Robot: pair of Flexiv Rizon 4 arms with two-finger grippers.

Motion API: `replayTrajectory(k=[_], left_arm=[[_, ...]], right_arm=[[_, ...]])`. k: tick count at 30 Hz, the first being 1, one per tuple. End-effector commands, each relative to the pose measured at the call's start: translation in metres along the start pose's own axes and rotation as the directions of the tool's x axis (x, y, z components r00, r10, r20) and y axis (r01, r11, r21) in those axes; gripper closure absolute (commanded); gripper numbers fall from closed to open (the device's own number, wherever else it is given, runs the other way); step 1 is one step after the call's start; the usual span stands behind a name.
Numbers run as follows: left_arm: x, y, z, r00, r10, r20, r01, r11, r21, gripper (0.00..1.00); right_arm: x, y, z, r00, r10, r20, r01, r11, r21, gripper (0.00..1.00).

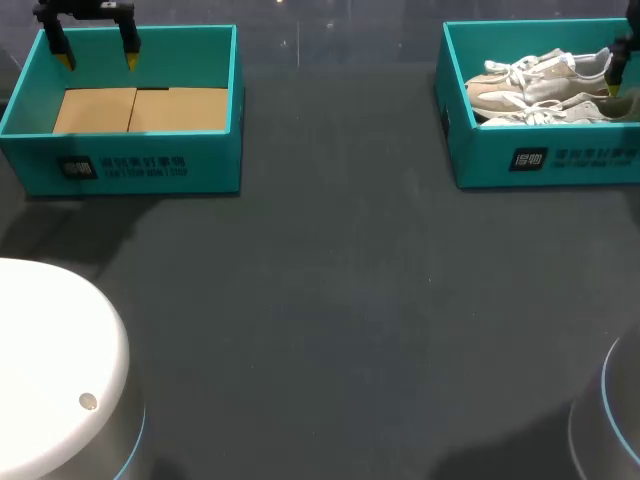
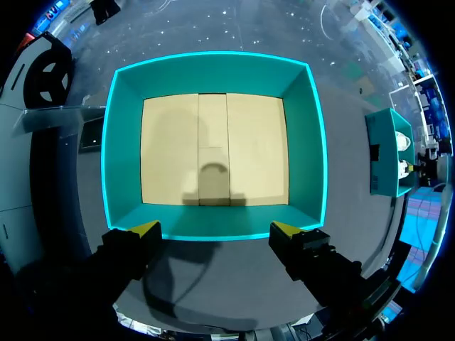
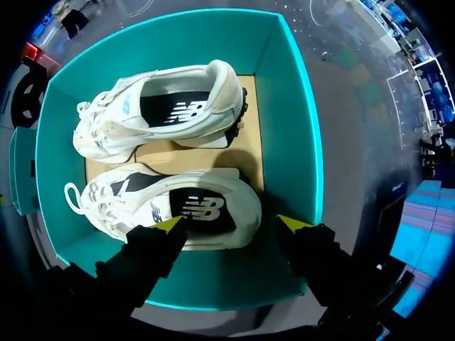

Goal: Take the shoe out of the shoebox, open the shoe tongue, remove and reinsert the insole, then place the shoe into the shoebox

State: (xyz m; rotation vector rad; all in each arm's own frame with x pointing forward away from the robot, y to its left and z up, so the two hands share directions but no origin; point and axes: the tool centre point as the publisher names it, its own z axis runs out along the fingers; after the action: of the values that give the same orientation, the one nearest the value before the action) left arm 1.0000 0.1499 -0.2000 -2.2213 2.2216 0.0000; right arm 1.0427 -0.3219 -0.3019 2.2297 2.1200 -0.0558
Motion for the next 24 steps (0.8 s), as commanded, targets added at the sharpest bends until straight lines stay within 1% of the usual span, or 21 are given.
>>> replayTrajectory(k=[1,10,15,18,24], left_arm=[[0.0,0.0,0.0,1.0,0.0,0.0,0.0,1.0,0.0,0.0],[0.0,0.0,0.0,1.0,0.0,0.0,0.0,1.0,0.0,0.0],[0.0,0.0,0.0,1.0,0.0,0.0,0.0,1.0,0.0,0.0],[0.0,0.0,0.0,1.0,0.0,0.0,0.0,1.0,0.0,0.0],[0.0,0.0,0.0,1.0,0.0,0.0,0.0,1.0,0.0,0.0]], right_arm=[[-0.001,0.002,0.005,1.0,-0.002,-0.003,0.002,1.0,0.006,0.25],[-0.004,-0.002,0.014,1.0,-0.008,-0.007,0.008,1.0,0.01,0.2],[-0.004,-0.003,0.02,1.0,-0.015,-0.011,0.015,1.0,0.007,0.22],[-0.005,-0.003,0.024,1.0,-0.022,-0.011,0.022,1.0,0.005,0.21],[-0.005,-0.003,0.032,1.0,-0.026,-0.017,0.026,1.0,0.005,0.22]])
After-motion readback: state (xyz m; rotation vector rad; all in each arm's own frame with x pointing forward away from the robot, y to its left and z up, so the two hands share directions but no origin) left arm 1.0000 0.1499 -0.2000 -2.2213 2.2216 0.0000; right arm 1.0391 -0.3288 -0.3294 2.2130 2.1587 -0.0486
